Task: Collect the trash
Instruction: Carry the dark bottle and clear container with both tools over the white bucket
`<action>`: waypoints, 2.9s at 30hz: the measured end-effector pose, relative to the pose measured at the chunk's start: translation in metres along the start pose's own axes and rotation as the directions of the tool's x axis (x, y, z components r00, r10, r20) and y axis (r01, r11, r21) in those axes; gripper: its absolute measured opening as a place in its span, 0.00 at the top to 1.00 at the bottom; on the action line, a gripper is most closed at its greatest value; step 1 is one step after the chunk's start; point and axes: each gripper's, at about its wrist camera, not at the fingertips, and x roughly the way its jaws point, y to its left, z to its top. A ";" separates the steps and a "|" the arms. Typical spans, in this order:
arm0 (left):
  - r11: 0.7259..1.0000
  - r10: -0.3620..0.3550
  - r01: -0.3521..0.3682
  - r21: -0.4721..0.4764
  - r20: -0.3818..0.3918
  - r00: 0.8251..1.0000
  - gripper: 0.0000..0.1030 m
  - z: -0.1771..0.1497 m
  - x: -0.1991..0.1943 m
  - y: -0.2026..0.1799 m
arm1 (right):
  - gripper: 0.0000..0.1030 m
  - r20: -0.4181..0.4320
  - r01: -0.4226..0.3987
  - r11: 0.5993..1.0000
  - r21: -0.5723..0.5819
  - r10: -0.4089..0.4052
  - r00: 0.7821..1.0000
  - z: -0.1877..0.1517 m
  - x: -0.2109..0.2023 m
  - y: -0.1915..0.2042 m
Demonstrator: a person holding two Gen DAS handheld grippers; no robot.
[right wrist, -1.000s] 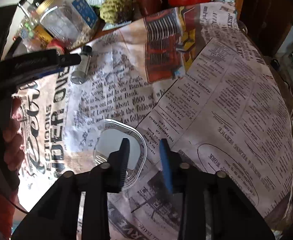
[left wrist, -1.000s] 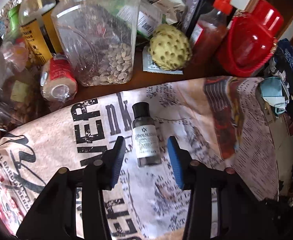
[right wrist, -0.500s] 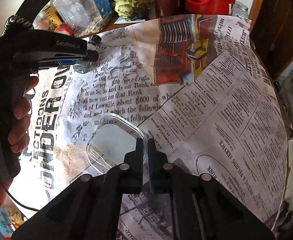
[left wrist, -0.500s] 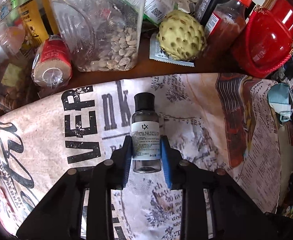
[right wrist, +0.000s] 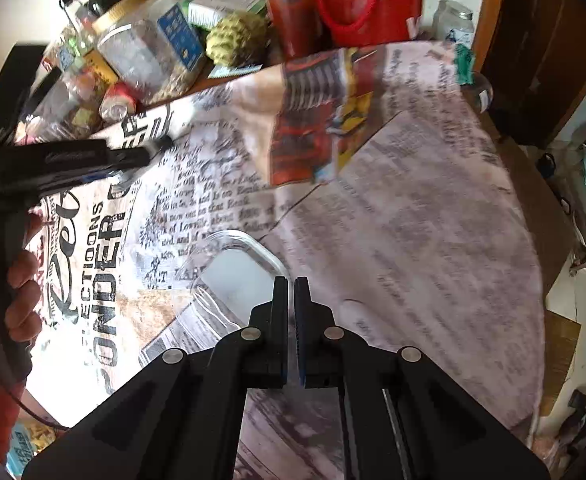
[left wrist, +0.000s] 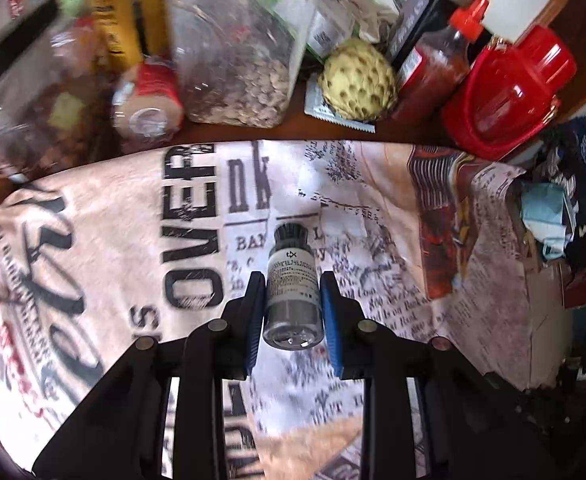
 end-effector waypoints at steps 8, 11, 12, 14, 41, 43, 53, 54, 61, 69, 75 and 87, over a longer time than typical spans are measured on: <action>0.995 0.066 -0.059 -0.079 0.089 0.994 0.74 -0.021 -0.047 -0.009 | 0.97 -0.001 -0.105 0.992 -0.067 0.105 0.994 0.006 -0.019 -0.015; 0.993 0.090 -0.083 -0.082 0.084 0.992 0.74 -0.036 -0.049 -0.007 | 0.96 -0.077 -0.191 0.980 -0.059 0.186 0.979 0.006 -0.007 -0.015; 0.992 0.107 -0.102 -0.075 0.071 0.992 0.74 -0.046 -0.048 -0.006 | 0.95 -0.110 -0.208 0.976 -0.061 0.200 0.973 0.007 0.001 -0.014; 0.989 0.139 -0.136 -0.064 0.046 0.989 0.74 -0.062 -0.043 -0.003 | 0.95 -0.138 -0.201 0.977 -0.076 0.189 0.972 0.005 0.011 -0.009; 0.976 0.207 -0.210 -0.054 -0.055 0.977 0.73 -0.109 -0.002 0.026 | 0.66 -0.044 -0.007 0.956 -0.292 -0.006 0.999 0.007 0.061 0.050; 0.976 0.208 -0.211 -0.056 -0.051 0.977 0.73 -0.104 0.002 0.025 | 0.69 -0.036 -0.009 0.955 -0.296 -0.002 0.999 0.006 0.061 0.051; 0.976 0.182 -0.187 -0.113 -0.055 0.982 0.74 -0.098 -0.007 0.030 | 0.97 -0.063 -0.101 0.978 -0.185 0.091 0.994 0.004 0.047 0.022; 0.973 0.187 -0.190 -0.129 -0.036 0.982 0.74 -0.100 -0.015 0.027 | 0.97 -0.058 -0.111 0.979 -0.173 0.103 0.993 0.004 0.042 0.017; 0.964 0.187 -0.164 -0.210 0.094 0.978 0.74 -0.119 -0.078 0.007 | 0.97 0.001 -0.156 0.967 -0.200 0.159 0.987 -0.003 0.000 0.003; 0.967 0.209 -0.156 -0.204 0.273 0.939 0.74 -0.137 -0.165 -0.022 | 0.97 0.121 -0.146 0.960 -0.238 0.178 0.977 -0.010 -0.060 -0.004; 0.975 0.211 -0.164 -0.147 0.407 0.889 0.74 -0.162 -0.238 -0.040 | 0.97 0.229 -0.148 0.963 -0.224 0.200 0.953 -0.023 -0.115 0.007; 0.992 0.103 -0.126 0.004 0.552 0.828 0.74 -0.266 -0.337 -0.035 | 0.97 0.437 -0.120 0.972 -0.203 0.199 0.877 -0.115 -0.223 0.053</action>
